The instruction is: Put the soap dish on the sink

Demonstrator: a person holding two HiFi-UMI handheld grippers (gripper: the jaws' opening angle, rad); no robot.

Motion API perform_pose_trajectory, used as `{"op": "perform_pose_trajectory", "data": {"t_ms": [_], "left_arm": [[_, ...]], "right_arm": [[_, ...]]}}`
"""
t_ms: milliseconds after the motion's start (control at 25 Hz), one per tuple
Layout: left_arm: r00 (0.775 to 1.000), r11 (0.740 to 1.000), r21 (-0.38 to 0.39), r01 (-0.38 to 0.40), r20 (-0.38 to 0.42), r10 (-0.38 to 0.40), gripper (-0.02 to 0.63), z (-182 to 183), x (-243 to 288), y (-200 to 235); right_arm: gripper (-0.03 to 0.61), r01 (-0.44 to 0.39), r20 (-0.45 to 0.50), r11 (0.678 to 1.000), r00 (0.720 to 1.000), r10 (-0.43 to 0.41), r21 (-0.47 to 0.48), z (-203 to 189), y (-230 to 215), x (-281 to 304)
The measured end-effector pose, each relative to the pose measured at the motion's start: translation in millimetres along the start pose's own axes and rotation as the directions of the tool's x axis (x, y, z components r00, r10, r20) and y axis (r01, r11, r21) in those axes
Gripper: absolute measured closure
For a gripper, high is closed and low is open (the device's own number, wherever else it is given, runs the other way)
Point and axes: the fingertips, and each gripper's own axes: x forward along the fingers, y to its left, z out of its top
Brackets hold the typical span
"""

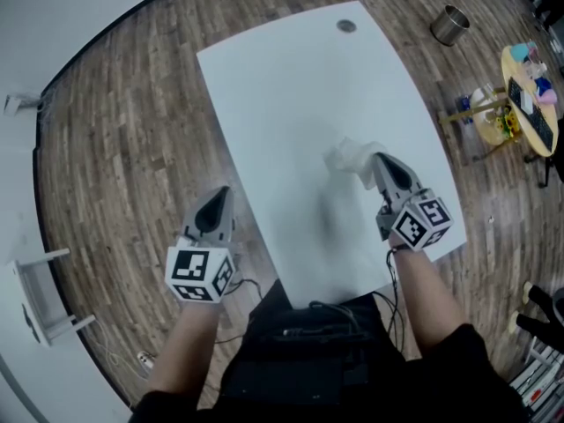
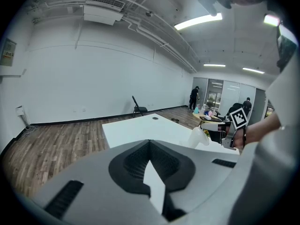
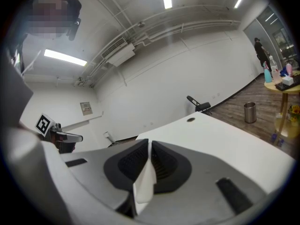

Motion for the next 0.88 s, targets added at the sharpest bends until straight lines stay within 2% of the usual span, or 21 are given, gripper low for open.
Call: {"op": "perform_pose_trajectory", "data": {"t_ms": [880], "left_arm": [[1.000,1.000,0.009,0.001,-0.001,-0.001,0.624,-3.0,-10.7,-6.0]], "right_arm": [[0.554,0.003,-0.022,1.000,1.000,-0.003,0.004,-18.3,7.8,-9.4]]}}
